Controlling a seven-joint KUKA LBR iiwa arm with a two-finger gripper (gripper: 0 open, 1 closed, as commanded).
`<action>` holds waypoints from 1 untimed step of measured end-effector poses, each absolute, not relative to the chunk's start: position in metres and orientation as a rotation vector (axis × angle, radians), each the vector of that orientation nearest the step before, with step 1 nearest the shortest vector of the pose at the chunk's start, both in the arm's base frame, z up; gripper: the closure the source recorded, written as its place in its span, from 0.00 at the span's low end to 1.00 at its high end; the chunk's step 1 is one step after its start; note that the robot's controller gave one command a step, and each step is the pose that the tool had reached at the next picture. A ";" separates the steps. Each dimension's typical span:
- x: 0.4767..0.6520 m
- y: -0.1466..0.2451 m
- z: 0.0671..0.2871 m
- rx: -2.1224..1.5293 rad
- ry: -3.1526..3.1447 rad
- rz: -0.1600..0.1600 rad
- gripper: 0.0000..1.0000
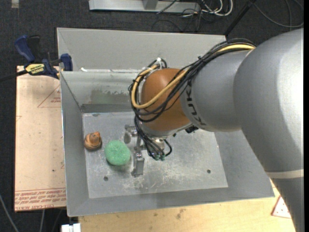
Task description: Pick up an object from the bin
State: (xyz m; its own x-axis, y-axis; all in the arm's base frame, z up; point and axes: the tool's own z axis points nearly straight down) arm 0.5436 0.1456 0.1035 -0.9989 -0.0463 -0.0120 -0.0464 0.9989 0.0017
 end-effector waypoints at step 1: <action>0.545 0.165 0.071 0.014 3.145 0.007 0.00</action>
Offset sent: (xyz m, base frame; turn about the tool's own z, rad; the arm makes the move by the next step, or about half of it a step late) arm -0.0145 0.0423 -0.0335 0.0689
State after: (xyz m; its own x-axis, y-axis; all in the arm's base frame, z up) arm 0.5452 0.1645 0.0708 -1.0000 0.0088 0.0033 0.0088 1.0000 0.0043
